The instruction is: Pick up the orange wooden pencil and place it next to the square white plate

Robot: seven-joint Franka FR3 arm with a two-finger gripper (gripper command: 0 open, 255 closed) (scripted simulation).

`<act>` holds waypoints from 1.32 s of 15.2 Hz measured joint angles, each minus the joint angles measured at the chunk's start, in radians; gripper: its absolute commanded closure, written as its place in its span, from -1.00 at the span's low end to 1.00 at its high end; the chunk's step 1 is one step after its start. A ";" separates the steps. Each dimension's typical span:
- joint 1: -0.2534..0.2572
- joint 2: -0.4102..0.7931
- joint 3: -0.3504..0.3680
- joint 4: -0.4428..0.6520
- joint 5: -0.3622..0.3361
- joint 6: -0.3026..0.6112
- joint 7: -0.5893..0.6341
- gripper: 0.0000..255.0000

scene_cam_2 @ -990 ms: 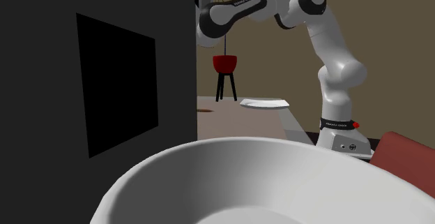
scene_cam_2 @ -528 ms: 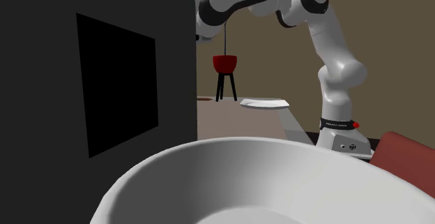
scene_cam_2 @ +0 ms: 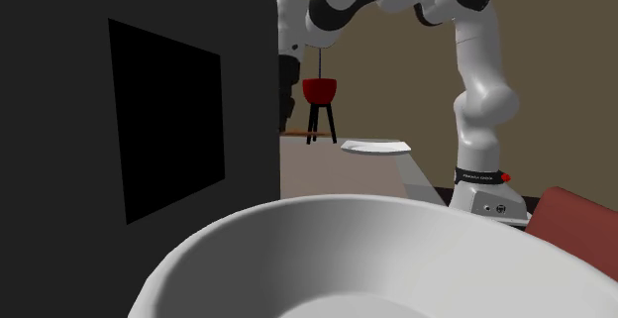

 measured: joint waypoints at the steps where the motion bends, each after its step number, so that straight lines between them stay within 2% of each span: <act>1: -0.010 -0.038 0.000 -0.049 0.021 0.012 -0.020 1.00; 6: -0.032 -0.250 -0.015 -0.270 0.136 0.020 -0.118 1.00; 10: -0.022 -0.424 -0.043 -0.443 0.215 0.013 -0.187 1.00; 15: 0.004 -0.641 -0.095 -0.631 0.275 -0.031 -0.254 1.00; 20: 0.014 -0.660 -0.097 -0.696 0.295 0.011 -0.278 1.00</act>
